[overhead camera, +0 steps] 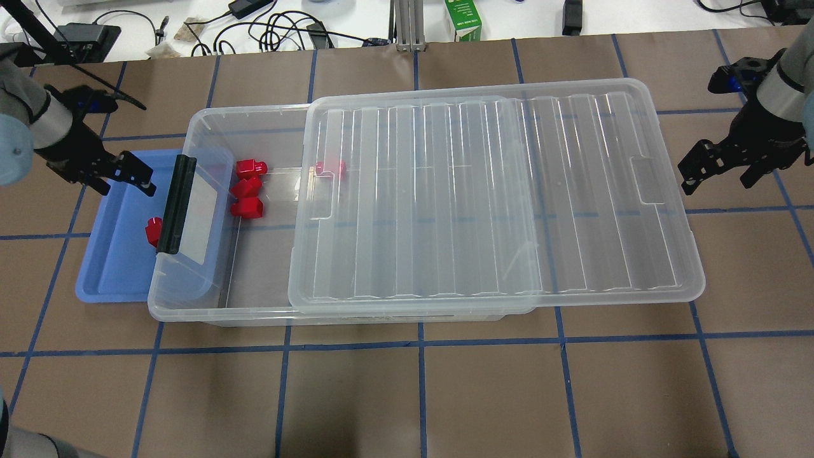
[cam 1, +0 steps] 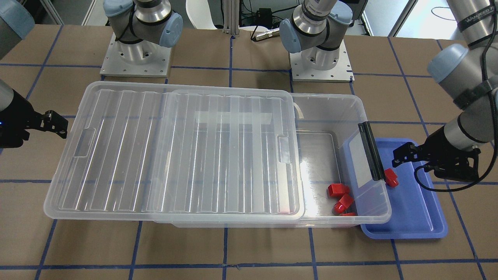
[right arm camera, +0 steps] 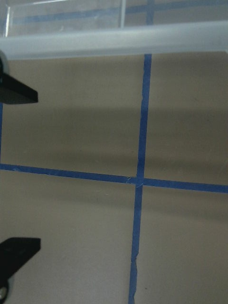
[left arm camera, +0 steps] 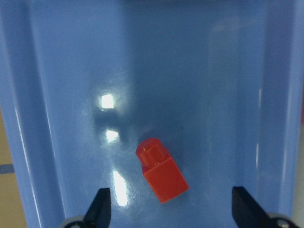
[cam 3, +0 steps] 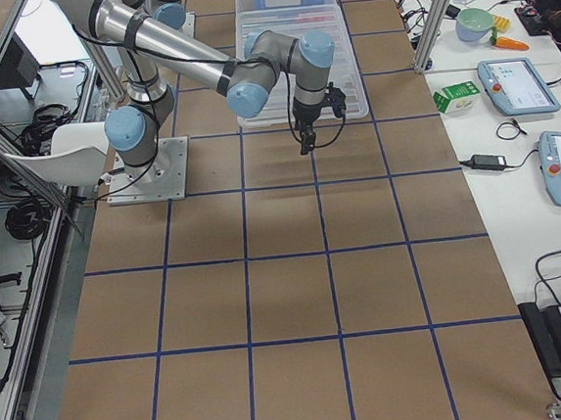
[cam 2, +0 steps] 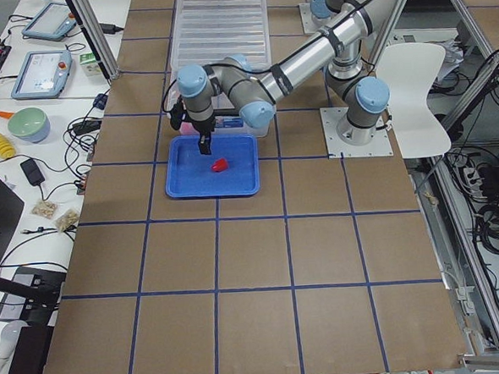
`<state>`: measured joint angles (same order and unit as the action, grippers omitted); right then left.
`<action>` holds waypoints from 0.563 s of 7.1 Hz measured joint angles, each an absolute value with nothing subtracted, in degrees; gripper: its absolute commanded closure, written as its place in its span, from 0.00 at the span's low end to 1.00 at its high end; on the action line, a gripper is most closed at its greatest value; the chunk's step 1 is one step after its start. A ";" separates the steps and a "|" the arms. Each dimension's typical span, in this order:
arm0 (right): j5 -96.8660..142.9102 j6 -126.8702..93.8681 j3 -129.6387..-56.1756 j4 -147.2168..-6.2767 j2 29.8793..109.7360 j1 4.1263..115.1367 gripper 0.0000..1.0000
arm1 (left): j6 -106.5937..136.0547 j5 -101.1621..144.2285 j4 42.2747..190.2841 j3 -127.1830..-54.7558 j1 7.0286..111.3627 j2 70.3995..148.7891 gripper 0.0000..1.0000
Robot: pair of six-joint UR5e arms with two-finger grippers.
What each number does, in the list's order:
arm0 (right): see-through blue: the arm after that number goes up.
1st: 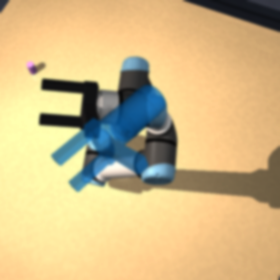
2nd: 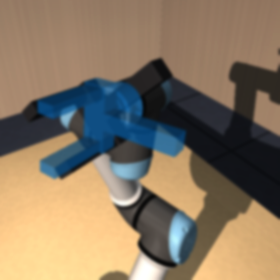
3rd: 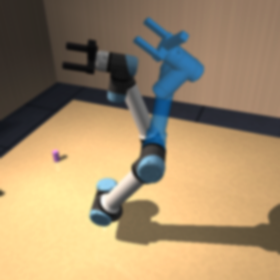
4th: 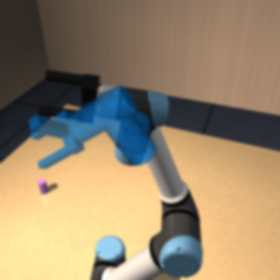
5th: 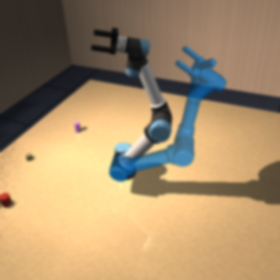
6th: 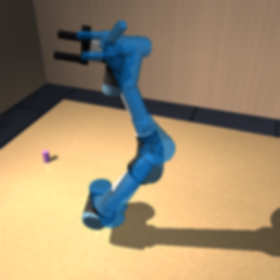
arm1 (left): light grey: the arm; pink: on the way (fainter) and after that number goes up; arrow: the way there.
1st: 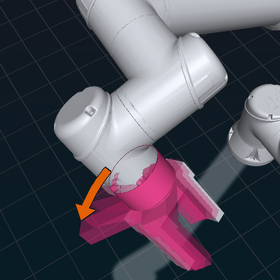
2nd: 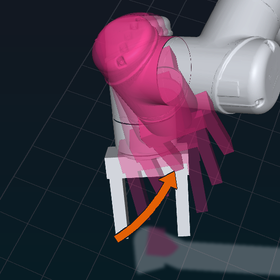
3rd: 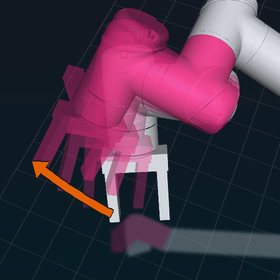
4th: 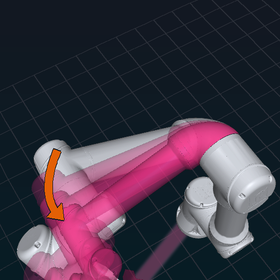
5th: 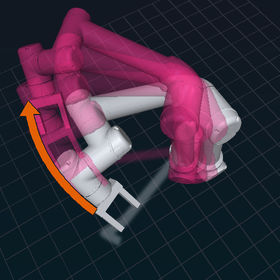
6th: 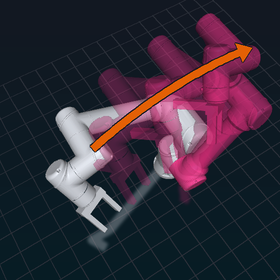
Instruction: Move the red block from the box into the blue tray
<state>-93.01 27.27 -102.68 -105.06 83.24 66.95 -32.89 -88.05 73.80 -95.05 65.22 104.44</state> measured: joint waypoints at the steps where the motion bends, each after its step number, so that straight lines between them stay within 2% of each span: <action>1: -92.94 27.27 -102.83 -105.13 83.32 67.04 0.00 | -31.36 -88.42 80.04 -91.56 67.33 101.16 0.00; 4: -92.83 27.23 -103.00 -105.10 83.27 67.95 0.00 | -18.53 -88.94 87.91 -86.96 78.71 93.70 0.00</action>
